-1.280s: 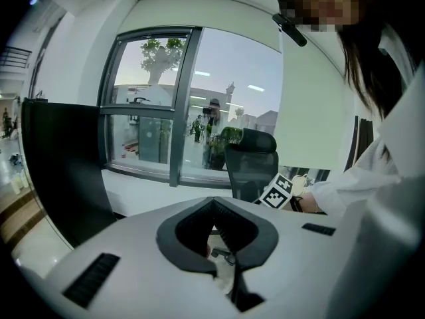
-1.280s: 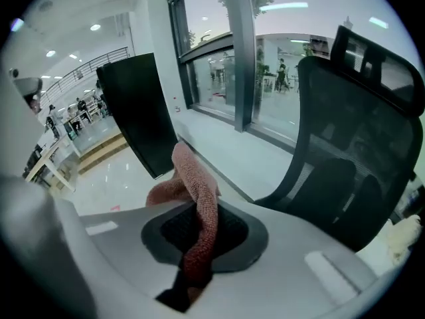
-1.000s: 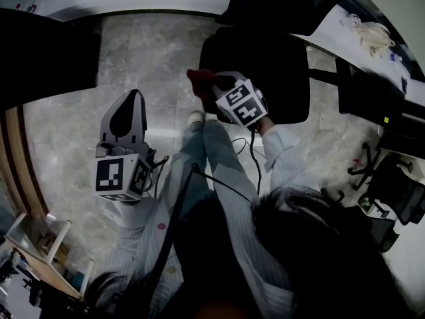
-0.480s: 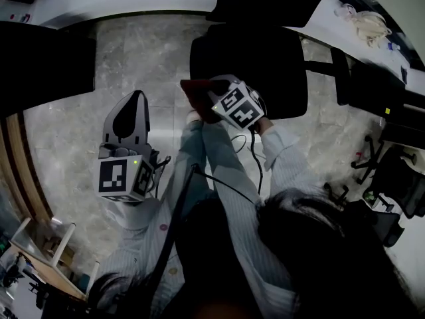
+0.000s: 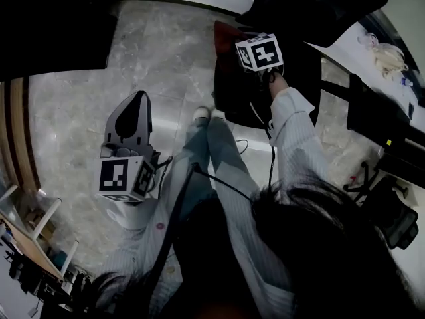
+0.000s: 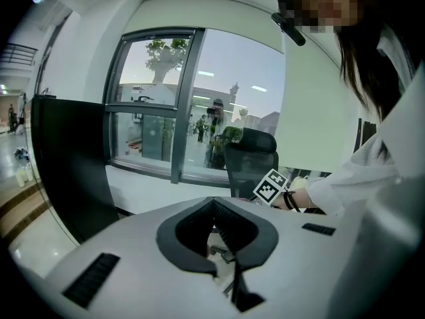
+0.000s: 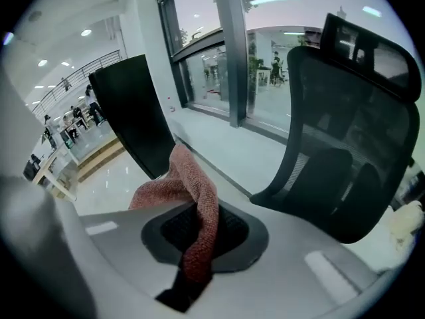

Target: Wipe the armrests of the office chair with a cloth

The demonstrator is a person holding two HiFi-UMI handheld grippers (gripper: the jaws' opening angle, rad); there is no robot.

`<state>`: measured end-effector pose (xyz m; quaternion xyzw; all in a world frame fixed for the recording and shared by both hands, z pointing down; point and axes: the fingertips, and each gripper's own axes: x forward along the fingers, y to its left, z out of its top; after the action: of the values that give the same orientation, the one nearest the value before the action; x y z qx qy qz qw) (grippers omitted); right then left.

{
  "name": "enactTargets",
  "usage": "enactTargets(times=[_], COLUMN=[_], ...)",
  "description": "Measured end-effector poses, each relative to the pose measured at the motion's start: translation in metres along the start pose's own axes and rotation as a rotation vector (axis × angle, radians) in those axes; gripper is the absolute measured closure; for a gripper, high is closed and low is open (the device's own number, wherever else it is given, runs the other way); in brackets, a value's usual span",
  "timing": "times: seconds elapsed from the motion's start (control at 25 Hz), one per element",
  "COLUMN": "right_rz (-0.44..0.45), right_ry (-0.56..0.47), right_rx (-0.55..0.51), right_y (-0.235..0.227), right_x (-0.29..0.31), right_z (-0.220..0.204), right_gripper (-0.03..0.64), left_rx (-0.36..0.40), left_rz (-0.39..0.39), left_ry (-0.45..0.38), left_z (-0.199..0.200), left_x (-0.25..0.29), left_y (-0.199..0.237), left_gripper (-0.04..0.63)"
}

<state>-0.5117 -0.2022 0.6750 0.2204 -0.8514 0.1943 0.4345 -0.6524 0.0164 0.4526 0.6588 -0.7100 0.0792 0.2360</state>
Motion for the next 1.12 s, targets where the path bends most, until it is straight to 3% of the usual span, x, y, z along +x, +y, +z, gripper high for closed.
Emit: enactTargets(times=[0.12,0.24,0.48,0.68,0.92,1.12], right_rz=[-0.028,0.055,0.21,0.266,0.193,0.11], right_ry=[-0.003,0.008,0.019,0.007,-0.153,-0.401], right_rx=[0.027,-0.003,-0.162,-0.145,-0.028,-0.007], right_y=[0.0,0.029,0.107,0.146,0.139,0.126], right_x=[0.001,-0.009,-0.064,-0.101,-0.118,-0.208], right_z=[0.006,-0.009,-0.072,-0.121,-0.112,-0.057], right_gripper=[0.586,0.588,0.588,0.588,0.588,0.588], left_rx=[0.01,0.026,0.046,0.085,0.101,0.114], left_rz=[0.007,-0.008,-0.062,-0.089,-0.118,-0.132], left_ry=[0.001,0.006,-0.009,-0.019,-0.04,-0.119], left_z=[0.0,0.001,0.014,0.021,0.024,0.059], left_x=[-0.001,0.002,0.012,0.011,-0.002,-0.017], left_y=[0.003,-0.003,-0.032,-0.052,-0.076,-0.092], left_gripper=[0.592,0.592,0.592,0.592,0.592,0.592])
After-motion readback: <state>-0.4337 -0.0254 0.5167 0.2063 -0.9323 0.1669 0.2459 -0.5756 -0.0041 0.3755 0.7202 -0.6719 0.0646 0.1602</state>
